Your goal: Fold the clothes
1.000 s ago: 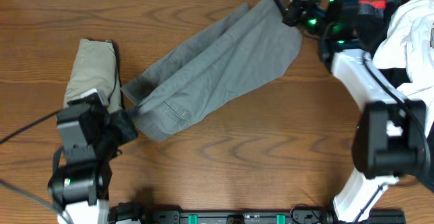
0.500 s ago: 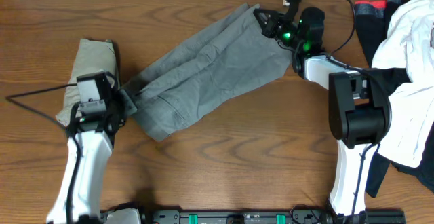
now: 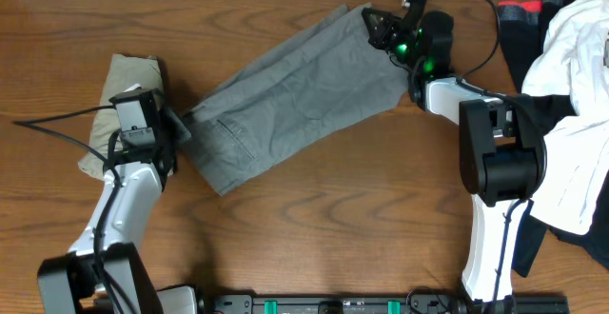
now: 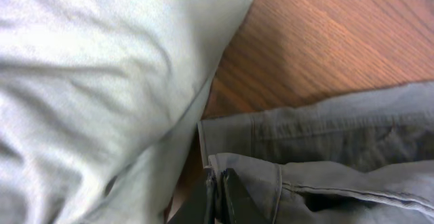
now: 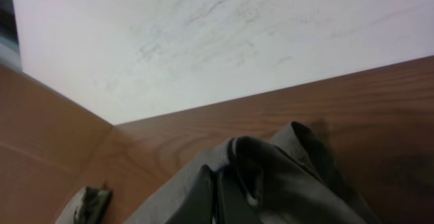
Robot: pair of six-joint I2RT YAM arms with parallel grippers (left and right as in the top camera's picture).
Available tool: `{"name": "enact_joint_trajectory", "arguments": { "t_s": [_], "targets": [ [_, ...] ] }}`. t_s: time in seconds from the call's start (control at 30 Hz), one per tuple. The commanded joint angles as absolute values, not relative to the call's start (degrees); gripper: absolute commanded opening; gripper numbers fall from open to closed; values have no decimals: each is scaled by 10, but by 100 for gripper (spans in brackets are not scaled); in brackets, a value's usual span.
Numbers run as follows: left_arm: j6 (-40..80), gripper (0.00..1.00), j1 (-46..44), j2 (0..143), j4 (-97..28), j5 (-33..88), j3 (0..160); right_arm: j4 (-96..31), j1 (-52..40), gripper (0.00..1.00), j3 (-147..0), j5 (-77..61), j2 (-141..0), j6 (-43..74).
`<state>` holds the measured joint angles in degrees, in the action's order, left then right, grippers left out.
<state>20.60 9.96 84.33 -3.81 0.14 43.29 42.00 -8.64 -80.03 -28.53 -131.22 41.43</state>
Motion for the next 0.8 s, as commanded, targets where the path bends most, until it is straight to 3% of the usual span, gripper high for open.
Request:
{"name": "enact_joint_trajectory", "arguments": {
  "t_s": [0.0, 0.07, 0.17, 0.2, 0.23, 0.27, 0.3, 0.33, 0.47, 0.6, 0.7, 0.77],
  "targets": [
    [219, 7, 102, 864, -20, -32, 431, 425, -101, 1, -816, -257, -1317, 399],
    [233, 7, 102, 874, -13, -45, 431, 425, -103, 1, -816, -256, -1317, 395],
    [242, 16, 102, 885, -5, -54, 431, 424, -104, 2, -816, -255, -1318, 389],
    [244, 27, 102, 886, -5, -58, 431, 424, -103, 17, -816, -255, -1318, 389],
    [243, 46, 102, 886, -4, -59, 431, 424, -102, 38, -816, -255, -1318, 389],
    [243, 76, 102, 884, -3, -58, 431, 424, -100, 53, -816, -256, -1318, 389],
    [243, 92, 102, 881, -4, -58, 432, 424, -96, 60, -816, -262, -1318, 389],
    [240, 99, 102, 873, -8, -58, 432, 424, -91, 63, -816, -272, -1318, 389],
    [220, 98, 102, 819, -38, -58, 434, 419, -63, 75, -816, -358, -1318, 389],
    [199, 98, 102, 728, -100, -40, 439, 342, -27, 53, -820, -452, -1313, 398],
    [200, 71, 102, 678, -159, 22, 439, 231, -18, 37, -829, -480, -1310, 379],
    [200, 45, 101, 661, -201, 64, 439, 163, -20, 29, -835, -477, -1310, 349]
  ]
}}
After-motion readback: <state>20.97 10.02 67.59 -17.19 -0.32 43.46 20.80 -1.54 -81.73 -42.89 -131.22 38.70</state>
